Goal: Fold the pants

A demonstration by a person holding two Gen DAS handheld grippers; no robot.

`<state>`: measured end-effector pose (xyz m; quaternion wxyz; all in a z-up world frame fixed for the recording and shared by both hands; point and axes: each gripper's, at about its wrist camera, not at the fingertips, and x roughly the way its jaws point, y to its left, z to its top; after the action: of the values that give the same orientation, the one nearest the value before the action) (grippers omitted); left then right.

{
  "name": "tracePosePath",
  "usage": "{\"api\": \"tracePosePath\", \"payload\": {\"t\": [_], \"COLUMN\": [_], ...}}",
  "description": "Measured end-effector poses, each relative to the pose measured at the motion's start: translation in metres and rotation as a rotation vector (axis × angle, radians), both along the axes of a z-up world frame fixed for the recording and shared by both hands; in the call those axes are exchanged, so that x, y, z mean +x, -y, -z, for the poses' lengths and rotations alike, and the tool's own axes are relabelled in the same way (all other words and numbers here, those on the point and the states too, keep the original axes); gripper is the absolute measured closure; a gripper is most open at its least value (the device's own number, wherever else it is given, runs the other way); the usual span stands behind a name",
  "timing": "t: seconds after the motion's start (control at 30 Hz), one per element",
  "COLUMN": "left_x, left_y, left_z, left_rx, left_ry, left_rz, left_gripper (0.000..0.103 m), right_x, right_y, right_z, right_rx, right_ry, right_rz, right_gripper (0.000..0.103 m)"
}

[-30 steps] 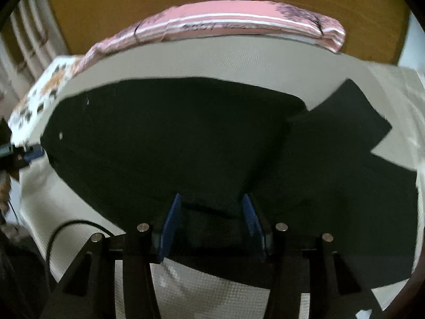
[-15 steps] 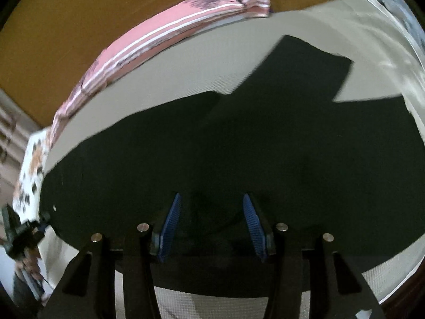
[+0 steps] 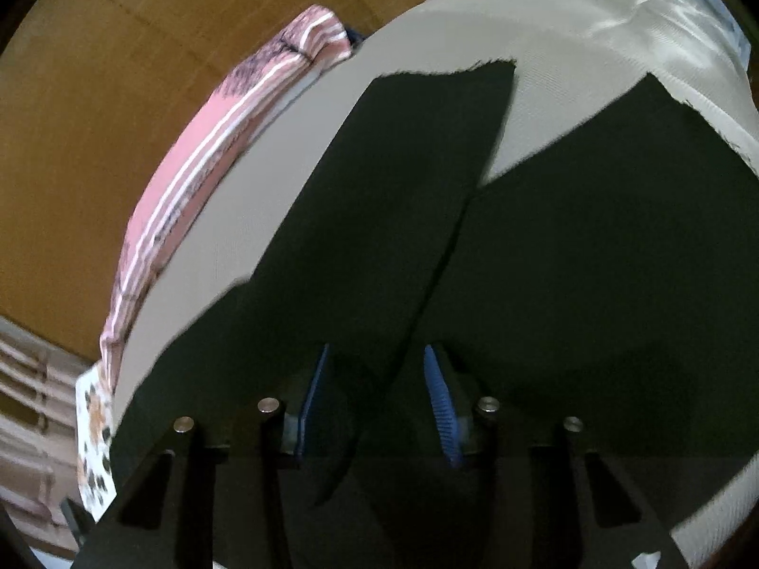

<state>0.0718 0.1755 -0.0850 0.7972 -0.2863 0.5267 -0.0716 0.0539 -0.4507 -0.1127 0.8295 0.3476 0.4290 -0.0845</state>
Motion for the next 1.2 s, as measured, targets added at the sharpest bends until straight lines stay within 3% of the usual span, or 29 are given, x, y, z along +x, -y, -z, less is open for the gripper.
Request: {"api": "tracePosePath", "payload": {"t": [0.1,0.2,0.23,0.33,0.5,0.7,0.83,0.93,1.2], "left_x": [0.001,0.003,0.004,0.007,0.012,0.018,0.018,0.015,-0.006], "left_y": [0.000,0.002,0.002,0.003,0.003,-0.003,-0.003,0.001,0.029], "left_z": [-0.001,-0.002,-0.002,-0.005,-0.013,-0.019,-0.012,-0.012,-0.025], "left_rx": [0.008,0.024,0.028,0.048,0.069,0.125,0.158,0.219,0.428], "left_ry": [-0.004,-0.006,-0.006,0.001,0.015,0.018,-0.011,0.012,0.085], "left_rz": [-0.004,0.000,0.001,0.017,0.054,0.146,0.214,0.267,0.368], "left_gripper": [0.080,0.080,0.080,0.080,0.080,0.080,0.080,0.080,0.070], "right_x": [0.014,0.022,0.023,0.019,-0.010,-0.061,-0.092,-0.109,-0.115], "right_y": [0.016,0.028,0.031,0.034,0.032,0.028,0.028,0.034,0.047], "right_z": [-0.002,-0.006,-0.007,-0.014,-0.044,-0.069,-0.052,-0.033,-0.015], "right_rx": [0.004,-0.021,-0.036,-0.058,-0.111,-0.189,-0.168,-0.114,0.002], "right_ry": [0.006,-0.006,-0.013,0.002,0.031,-0.018,-0.107,-0.140,-0.090], "right_rz": [0.043,0.055,0.056,0.047,0.067,0.122,0.143,0.173,0.164], "right_gripper": [0.071,0.082,0.091,0.097,0.099,0.099,0.100,0.100,0.095]}}
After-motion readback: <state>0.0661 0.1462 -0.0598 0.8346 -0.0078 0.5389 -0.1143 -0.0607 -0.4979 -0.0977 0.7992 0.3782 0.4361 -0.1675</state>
